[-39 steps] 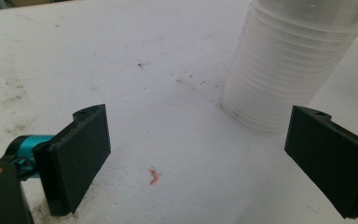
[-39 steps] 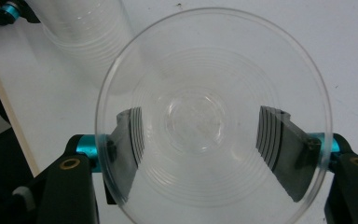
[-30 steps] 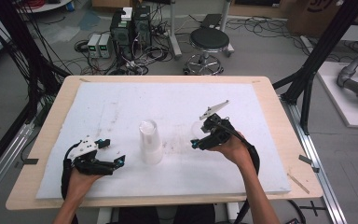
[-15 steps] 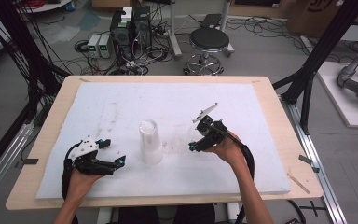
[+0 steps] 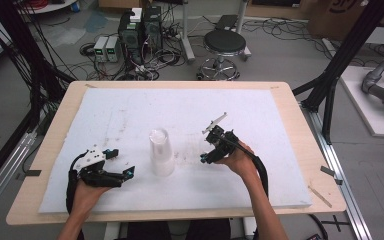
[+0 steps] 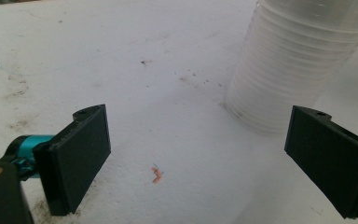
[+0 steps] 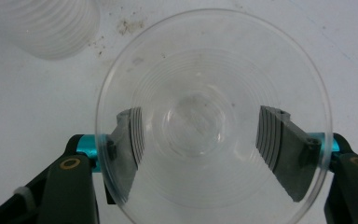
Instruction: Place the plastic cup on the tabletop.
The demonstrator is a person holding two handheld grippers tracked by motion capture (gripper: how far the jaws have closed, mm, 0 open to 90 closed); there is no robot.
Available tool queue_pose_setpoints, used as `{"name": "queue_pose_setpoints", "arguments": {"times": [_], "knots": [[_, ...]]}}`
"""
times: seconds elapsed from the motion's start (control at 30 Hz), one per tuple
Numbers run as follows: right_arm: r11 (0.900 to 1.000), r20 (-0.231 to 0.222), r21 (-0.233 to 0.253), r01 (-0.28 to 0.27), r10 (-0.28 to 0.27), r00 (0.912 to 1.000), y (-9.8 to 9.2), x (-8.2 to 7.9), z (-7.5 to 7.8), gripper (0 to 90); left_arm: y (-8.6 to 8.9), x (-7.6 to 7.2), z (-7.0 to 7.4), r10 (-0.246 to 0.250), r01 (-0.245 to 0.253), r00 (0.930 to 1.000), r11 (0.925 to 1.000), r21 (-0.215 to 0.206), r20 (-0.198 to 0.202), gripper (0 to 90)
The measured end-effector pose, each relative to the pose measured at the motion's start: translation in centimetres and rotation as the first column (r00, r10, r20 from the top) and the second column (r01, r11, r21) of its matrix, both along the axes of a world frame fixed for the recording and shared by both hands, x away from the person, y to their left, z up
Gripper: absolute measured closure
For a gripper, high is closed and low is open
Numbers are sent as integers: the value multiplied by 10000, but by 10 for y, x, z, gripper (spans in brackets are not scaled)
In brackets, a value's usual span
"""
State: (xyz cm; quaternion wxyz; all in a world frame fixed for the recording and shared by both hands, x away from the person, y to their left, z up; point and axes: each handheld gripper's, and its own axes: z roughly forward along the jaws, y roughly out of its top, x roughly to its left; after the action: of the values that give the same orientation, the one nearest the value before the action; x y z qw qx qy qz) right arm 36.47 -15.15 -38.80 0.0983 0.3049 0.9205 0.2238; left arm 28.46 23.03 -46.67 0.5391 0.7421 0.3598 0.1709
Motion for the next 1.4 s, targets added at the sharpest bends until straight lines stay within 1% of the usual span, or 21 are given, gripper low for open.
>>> {"name": "queue_pose_setpoints", "arguments": {"times": [0.07,0.17,0.27,0.43,0.53,0.6,0.63,0.67,0.73,0.77,0.87,0.97,1.03,1.17,1.2,1.23,1.27,1.3,1.4], "knots": [[9999,46,105,14,-14,10000,-1,0,-1,321,0,0,0,17,-17,10000,10000,-15,2,68],[10000,129,42,-71,71,9999,-1,-1,-1,321,0,0,0,24,-24,10000,10000,-12,26,69],[9999,268,162,-51,46,9996,-1,-1,-3,321,0,0,0,23,-23,10000,10000,-13,37,68],[9995,325,300,22,-32,9995,-2,-1,-4,322,0,0,0,52,-52,10000,10000,-22,22,69],[9993,544,374,-84,64,9985,-3,-1,-6,282,1,0,0,28,-28,10000,10000,-44,39,69],[9997,702,229,-112,95,9975,-3,-1,-8,253,1,-1,0,42,-42,10000,10000,-51,65,68],[9995,692,305,-76,55,9976,-3,-1,-10,214,1,-1,0,31,-31,10000,10000,-28,79,68],[9990,734,448,-81,48,9973,-3,-1,-11,200,1,-1,0,20,-20,10000,10000,-18,81,69],[9989,772,458,-49,14,9970,-4,-1,-12,194,1,-1,0,0,0,10000,10000,-14,87,68],[9991,889,434,15,-53,9960,-5,-2,-14,173,1,0,0,21,-20,10000,10000,-49,66,69],[9987,908,501,41,-86,9958,-7,-3,-14,172,1,0,0,15,-15,10000,10000,-73,41,68],[9972,978,739,61,-134,9951,-9,-5,-14,164,1,-1,0,-8,8,10000,10000,-69,60,69],[9971,1049,760,75,-155,9944,-11,-7,-15,164,1,0,0,16,-16,10000,10000,-98,57,68],[9948,1340,1010,130,-266,9906,-18,-15,-17,164,2,-1,0,19,-18,10000,9999,-172,84,68],[9948,1340,1010,130,-266,9906,-18,-15,-17,164,2,-1,0,19,-18,10000,9999,-172,84,68],[9939,1473,1096,101,-263,9887,-22,-20,-16,164,3,-1,0,-28,29,10000,9998,-205,57,68],[9932,1586,1163,65,-251,9870,-23,-21,-16,164,3,-1,0,-4,6,10000,9997,-237,70,68],[9919,1572,1263,113,-312,9871,-25,-23,-16,164,3,-1,0,-4,6,10000,9997,-237,70,68],[9885,1728,1506,162,-425,9840,-32,-28,-16,164,3,-2,0,-5,11,9998,9996,-296,176,68]]}}
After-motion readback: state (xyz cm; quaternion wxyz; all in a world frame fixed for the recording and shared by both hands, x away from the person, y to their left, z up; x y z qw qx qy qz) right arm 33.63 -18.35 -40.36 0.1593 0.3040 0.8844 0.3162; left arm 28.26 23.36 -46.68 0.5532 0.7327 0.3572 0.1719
